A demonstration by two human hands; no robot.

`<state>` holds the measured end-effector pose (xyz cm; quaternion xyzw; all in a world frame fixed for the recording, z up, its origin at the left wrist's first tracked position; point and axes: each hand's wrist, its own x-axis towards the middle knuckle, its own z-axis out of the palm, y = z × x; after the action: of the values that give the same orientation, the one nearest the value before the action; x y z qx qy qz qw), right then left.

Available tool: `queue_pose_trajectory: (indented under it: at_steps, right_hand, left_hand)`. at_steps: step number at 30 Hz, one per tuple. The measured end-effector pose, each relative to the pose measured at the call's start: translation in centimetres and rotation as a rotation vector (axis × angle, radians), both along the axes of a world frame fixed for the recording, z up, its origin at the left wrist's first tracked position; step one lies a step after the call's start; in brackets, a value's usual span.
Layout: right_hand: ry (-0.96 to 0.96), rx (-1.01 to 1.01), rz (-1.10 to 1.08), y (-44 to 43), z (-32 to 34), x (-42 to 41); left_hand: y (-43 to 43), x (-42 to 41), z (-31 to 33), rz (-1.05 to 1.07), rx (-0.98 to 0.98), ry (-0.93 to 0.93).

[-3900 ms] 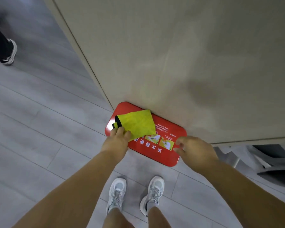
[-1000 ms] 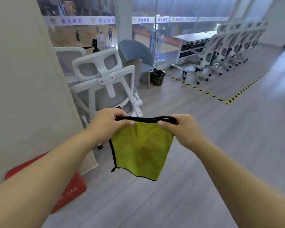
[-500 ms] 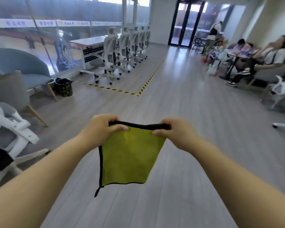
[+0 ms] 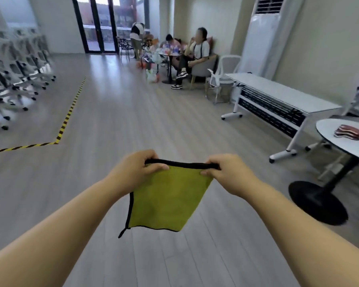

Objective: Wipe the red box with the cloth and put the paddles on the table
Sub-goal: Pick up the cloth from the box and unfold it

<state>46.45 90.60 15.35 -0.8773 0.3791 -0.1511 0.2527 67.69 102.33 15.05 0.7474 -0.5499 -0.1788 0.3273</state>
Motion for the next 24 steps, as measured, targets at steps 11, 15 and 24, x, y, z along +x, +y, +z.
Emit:
queue_pose_trajectory:
  at_steps: [11,15,24]
  right_hand:
    - [0.095,-0.032,-0.427,-18.7,-0.2,-11.8]
    - [0.103,-0.039,-0.577,-24.6,-0.9,-16.7]
    - [0.056,-0.103,-0.812,-38.8,-1.5,-29.8]
  left_hand:
    - [-28.5,-7.4,-0.3,-0.551,0.042,-0.105]
    - [-37.7,-12.3,-1.0,-0.657,0.029,-0.157]
    - [-57.4,-26.6,-1.5,-0.757,-0.103,-0.233]
